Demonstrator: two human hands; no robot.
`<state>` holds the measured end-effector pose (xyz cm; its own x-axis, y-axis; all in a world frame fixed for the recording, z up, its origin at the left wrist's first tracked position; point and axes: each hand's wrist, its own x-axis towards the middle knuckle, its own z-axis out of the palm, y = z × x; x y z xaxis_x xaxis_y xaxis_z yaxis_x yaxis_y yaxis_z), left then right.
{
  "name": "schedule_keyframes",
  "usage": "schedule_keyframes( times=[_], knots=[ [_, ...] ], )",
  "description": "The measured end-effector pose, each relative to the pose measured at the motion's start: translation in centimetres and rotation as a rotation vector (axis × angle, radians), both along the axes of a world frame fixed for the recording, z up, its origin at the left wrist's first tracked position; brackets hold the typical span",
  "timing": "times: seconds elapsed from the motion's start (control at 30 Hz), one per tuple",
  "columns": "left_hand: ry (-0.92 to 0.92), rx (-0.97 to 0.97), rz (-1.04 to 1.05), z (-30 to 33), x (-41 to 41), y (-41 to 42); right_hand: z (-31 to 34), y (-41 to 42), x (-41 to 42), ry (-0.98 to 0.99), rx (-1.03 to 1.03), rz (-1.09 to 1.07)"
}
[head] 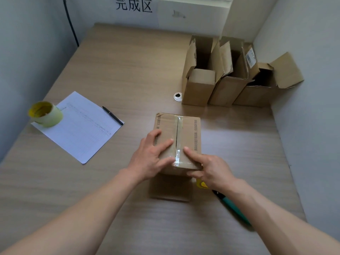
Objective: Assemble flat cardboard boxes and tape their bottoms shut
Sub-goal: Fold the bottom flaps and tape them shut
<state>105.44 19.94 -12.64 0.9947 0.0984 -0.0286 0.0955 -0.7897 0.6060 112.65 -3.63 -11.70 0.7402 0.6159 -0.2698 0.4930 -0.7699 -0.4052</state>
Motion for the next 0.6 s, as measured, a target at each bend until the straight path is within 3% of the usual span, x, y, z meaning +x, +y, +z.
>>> schedule_keyframes(
  times=[0.13, 0.23, 0.3, 0.37, 0.47, 0.6],
  knots=[
    [-0.005, -0.171, 0.127, -0.4, 0.1, -0.6, 0.7, -0.4, 0.7, 0.127, 0.053, -0.009],
    [0.124, 0.092, 0.304, 0.2, 0.1, -3.8, 0.7, -0.2, 0.6, 0.122, 0.108, -0.064],
    [0.132, 0.267, 0.315, 0.3, -0.3, -5.5, 0.5, 0.1, 0.0, 0.068, 0.093, -0.090],
    [0.062, 0.261, 0.288, 0.2, -0.4, -5.1, 0.4, 0.2, -0.4, 0.031, 0.079, -0.101],
    [-0.058, -0.072, 0.272, -1.2, -1.2, -2.4, 0.9, 0.0, -0.4, 0.079, 0.069, -0.079],
    [-0.052, -0.493, 0.351, -1.9, -2.2, -1.5, 1.8, -0.5, 0.3, 0.223, 0.025, -0.018]
  ],
)
